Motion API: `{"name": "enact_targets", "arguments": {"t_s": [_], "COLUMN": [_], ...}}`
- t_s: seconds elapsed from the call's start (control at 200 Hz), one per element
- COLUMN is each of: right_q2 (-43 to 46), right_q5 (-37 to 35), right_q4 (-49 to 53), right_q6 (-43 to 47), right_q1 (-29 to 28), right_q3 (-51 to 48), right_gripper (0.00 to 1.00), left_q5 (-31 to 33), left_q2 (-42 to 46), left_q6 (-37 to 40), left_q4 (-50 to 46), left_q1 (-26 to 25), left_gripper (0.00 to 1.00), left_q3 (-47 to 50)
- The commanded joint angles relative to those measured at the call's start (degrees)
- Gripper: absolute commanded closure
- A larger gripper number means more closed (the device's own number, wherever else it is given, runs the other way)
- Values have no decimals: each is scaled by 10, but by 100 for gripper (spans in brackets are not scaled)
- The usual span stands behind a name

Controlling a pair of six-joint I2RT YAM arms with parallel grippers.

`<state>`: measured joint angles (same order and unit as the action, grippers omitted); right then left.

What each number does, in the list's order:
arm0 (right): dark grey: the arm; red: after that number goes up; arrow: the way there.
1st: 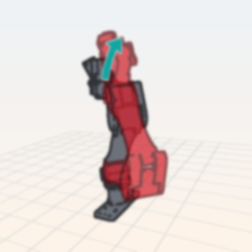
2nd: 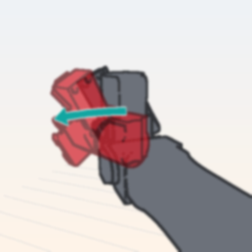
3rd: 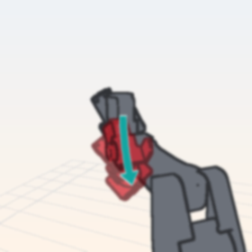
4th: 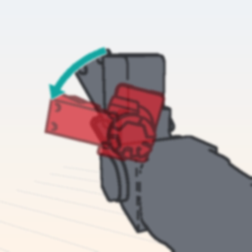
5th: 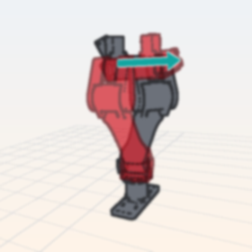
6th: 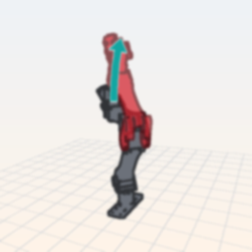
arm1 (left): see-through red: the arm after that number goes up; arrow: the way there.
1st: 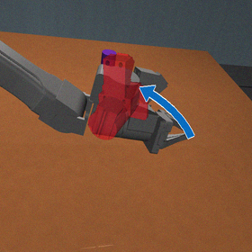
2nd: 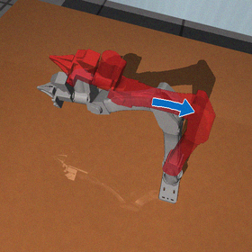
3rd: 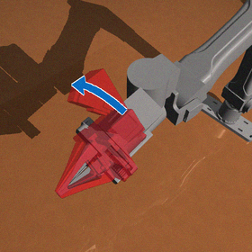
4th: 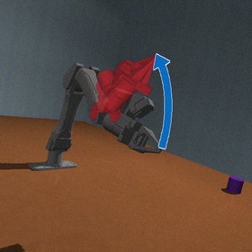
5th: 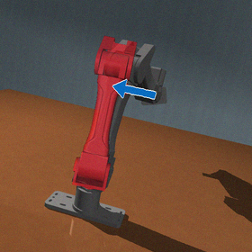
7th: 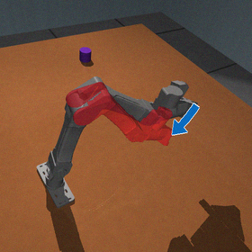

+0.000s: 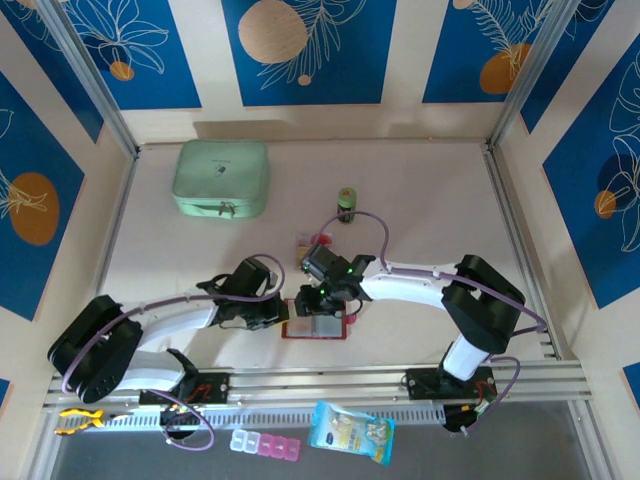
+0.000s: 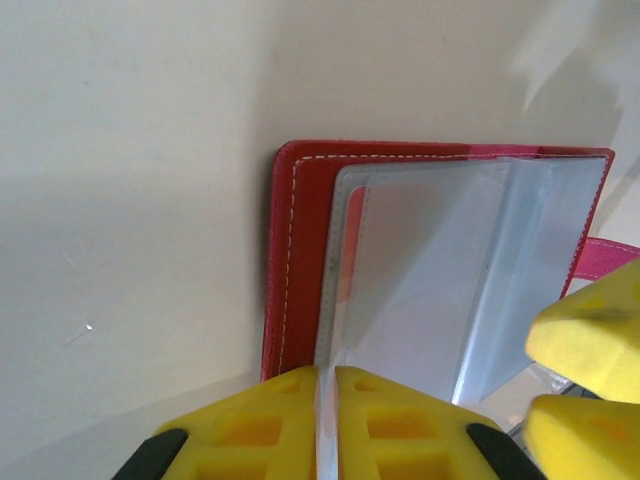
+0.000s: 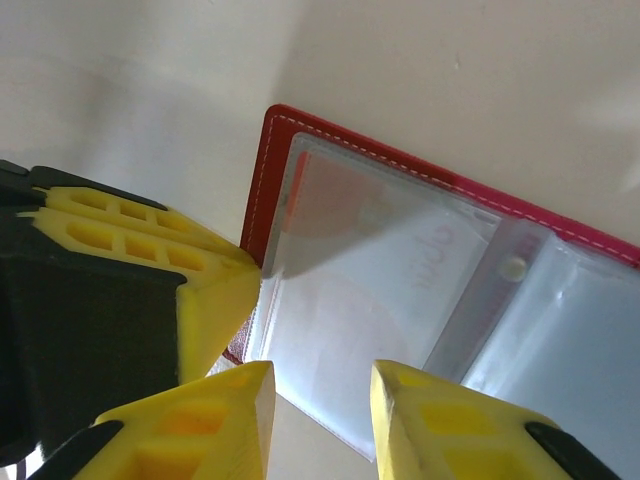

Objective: Take the credit cards out of the card holder

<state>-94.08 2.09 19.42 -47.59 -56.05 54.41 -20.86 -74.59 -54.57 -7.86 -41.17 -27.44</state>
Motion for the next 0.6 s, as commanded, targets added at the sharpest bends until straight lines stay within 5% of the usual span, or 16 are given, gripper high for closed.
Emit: {"name": "enact_targets", "arguments": {"t_s": [0.0, 0.595], "right_q2": [1, -23], "right_q5": [14, 21], "right_q4": [-15, -57], "right_q6": [-17, -66], "right_q1": [-5, 1], "right_q3": [-16, -32], "right_gripper": [69, 70], "left_q5": [21, 36], "left_q2": [13, -6], "left_q6": [1, 16], "left_q4": [-24, -41], "left_q1": [-6, -6], "left_gripper": [89, 91], "left_q3": [-3, -9]}}
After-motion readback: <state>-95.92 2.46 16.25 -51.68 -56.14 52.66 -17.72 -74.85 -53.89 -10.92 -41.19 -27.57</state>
